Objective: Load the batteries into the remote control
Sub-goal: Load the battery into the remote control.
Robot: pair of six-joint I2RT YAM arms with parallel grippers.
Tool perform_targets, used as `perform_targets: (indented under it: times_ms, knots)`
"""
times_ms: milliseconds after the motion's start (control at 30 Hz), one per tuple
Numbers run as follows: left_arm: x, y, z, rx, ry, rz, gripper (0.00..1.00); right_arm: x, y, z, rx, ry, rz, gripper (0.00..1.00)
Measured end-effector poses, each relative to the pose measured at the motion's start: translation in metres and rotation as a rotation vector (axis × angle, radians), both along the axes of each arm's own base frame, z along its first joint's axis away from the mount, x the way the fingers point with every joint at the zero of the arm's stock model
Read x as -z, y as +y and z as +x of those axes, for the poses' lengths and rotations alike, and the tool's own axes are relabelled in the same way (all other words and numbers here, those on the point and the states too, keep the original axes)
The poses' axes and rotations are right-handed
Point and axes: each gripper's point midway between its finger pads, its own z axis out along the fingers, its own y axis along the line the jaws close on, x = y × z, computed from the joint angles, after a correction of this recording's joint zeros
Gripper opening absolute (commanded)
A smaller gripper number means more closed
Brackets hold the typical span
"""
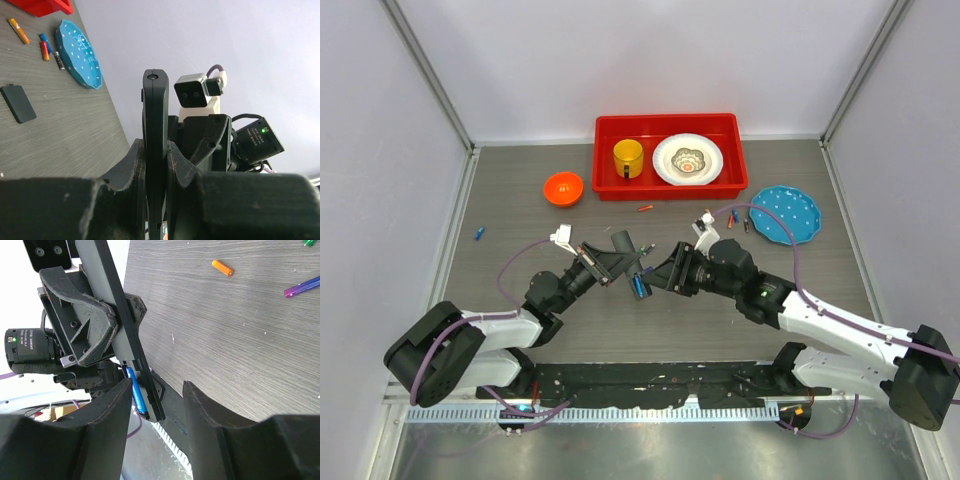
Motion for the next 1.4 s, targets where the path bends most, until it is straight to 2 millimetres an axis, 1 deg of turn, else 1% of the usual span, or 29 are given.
perform_targets:
  times_ms: [167,433,633,700,800,900,933,1000,1033,1167,1267,1400]
  knots:
    - [0.0,0.0,0.0,0.0,0.001,-0.001,0.0,0.002,0.001,-0.002,-0.011,0.005,0.005,0.43]
    - [0.0,0.0,-0.001,0.006,0.004,-0.003,0.0,0.001,0.003,-0.006,-0.036,0.005,0.02,0.39]
    - [0.002,-0.002,-0.001,0.019,0.021,-0.007,0.0,0.001,0.007,-0.01,-0.061,0.015,0.047,0.32]
    - [0.003,-0.003,-0.002,0.023,0.026,-0.007,0.0,0.0,0.008,-0.011,-0.067,0.017,0.052,0.31]
    - [0.004,-0.004,-0.002,0.031,0.03,-0.009,0.02,0.0,0.008,-0.011,-0.069,0.018,0.052,0.27]
    - [0.004,-0.004,-0.002,0.034,0.033,-0.01,0.05,0.001,0.008,-0.011,-0.071,0.017,0.05,0.22]
    - [0.005,-0.005,-0.003,0.036,0.037,-0.01,0.06,0.001,0.008,-0.011,-0.073,0.017,0.049,0.19]
    - [0.005,-0.005,-0.003,0.039,0.044,-0.013,0.08,0.001,0.008,-0.011,-0.075,0.015,0.048,0.14]
    - [0.006,-0.005,-0.003,0.04,0.046,-0.014,0.09,0.001,0.007,-0.011,-0.076,0.015,0.049,0.1]
    - [0.006,-0.005,-0.003,0.044,0.05,-0.016,0.13,0.001,0.007,-0.011,-0.084,0.012,0.048,0.01]
    - [0.006,-0.006,-0.004,0.047,0.05,-0.016,0.14,0.001,0.006,-0.011,-0.093,0.007,0.047,0.01]
    - [0.006,-0.006,-0.005,0.056,0.049,-0.014,0.08,0.001,0.005,-0.012,-0.106,0.007,0.044,0.01]
